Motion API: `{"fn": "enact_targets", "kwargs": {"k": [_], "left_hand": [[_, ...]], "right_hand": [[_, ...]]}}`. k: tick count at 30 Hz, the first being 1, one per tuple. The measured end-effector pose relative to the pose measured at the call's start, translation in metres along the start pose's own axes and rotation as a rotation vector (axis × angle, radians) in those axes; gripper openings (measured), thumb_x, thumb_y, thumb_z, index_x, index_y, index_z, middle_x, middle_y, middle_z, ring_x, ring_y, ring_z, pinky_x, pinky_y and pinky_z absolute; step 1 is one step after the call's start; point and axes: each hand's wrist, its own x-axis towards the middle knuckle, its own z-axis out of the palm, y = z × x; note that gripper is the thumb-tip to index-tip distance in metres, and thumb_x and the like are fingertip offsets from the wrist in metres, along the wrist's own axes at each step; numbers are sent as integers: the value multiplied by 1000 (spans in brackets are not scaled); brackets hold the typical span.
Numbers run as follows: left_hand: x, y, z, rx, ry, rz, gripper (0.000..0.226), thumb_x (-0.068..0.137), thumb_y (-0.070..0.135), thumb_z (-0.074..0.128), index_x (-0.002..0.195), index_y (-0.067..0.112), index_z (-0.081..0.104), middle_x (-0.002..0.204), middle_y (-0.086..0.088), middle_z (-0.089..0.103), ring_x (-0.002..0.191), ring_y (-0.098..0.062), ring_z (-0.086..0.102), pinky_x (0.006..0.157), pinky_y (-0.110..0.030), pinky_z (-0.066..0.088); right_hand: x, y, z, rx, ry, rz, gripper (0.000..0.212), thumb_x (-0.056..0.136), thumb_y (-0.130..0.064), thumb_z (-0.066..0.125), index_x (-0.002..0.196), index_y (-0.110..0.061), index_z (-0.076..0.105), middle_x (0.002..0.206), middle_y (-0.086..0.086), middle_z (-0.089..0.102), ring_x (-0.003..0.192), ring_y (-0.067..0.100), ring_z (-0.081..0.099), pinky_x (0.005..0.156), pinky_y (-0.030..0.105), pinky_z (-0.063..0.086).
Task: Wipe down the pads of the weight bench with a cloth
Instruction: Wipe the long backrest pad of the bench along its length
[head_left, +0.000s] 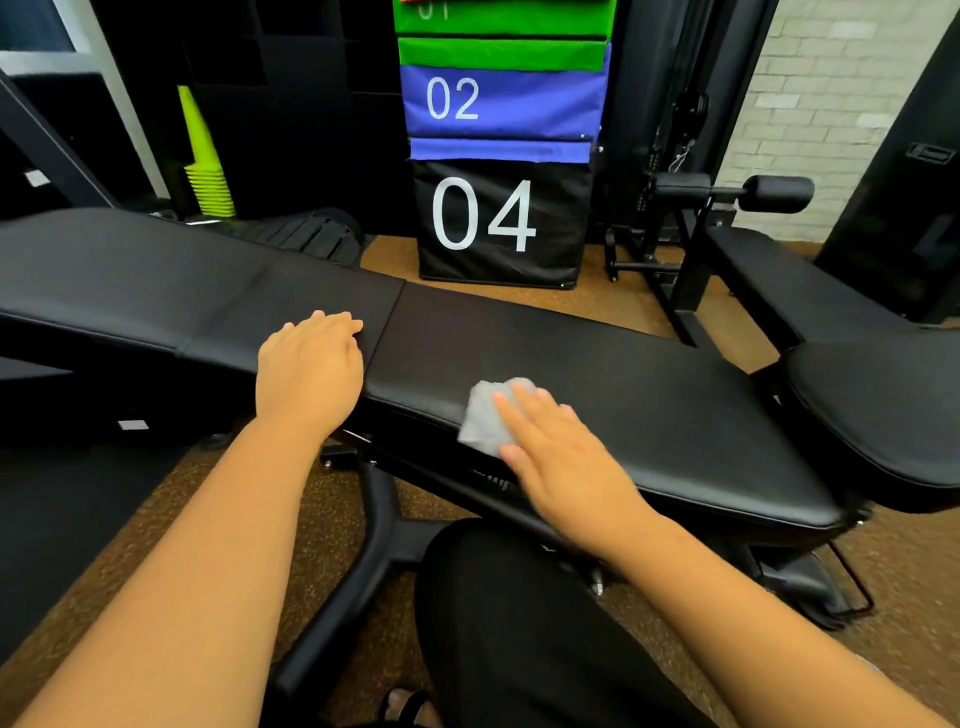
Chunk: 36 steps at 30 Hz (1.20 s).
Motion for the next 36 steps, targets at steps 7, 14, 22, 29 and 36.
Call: {"fn": "enact_targets", "kwargs": {"k": [7, 14, 22, 29, 36], "left_hand": [[0, 5, 2, 30, 18, 14, 35, 98, 20, 41, 125, 15, 63, 115, -11, 66, 97, -32, 63, 95, -46, 42], [-12, 29, 3, 74, -73, 24, 36, 102, 20, 37, 133, 12, 52, 139, -4, 52, 142, -26, 32, 116, -55, 12], [-20, 76, 5, -111, -49, 90, 41, 103, 27, 34, 137, 14, 51, 141, -1, 53, 144, -24, 31, 118, -54, 11], [-25, 125, 16, -138, -183, 243, 39, 102, 35, 37, 130, 15, 57, 136, 0, 56, 143, -24, 32, 118, -52, 11], [-32, 146, 36, -112, -225, 290, 38, 102, 38, 36, 125, 19, 60, 127, 3, 61, 138, -21, 40, 118, -49, 16]], "right_hand": [[-48, 56, 0, -3, 66, 324, 51, 100, -41, 16, 141, -16, 34, 137, 5, 39, 119, 31, 42, 96, 42, 35], [43, -11, 13, -37, 148, 186, 49, 96, -42, 17, 129, -16, 42, 124, 10, 45, 103, 32, 45, 90, 45, 39], [-33, 83, 5, 86, 124, 274, 46, 97, -37, 18, 139, -27, 33, 133, -1, 40, 111, 27, 44, 92, 44, 39], [-56, 130, 4, 30, 88, 609, 36, 99, -34, 24, 129, -22, 41, 123, 9, 48, 111, 35, 45, 91, 50, 40], [-47, 78, 3, 62, 105, 273, 47, 99, -36, 19, 139, -17, 35, 134, 4, 39, 109, 27, 44, 90, 43, 39]]}}
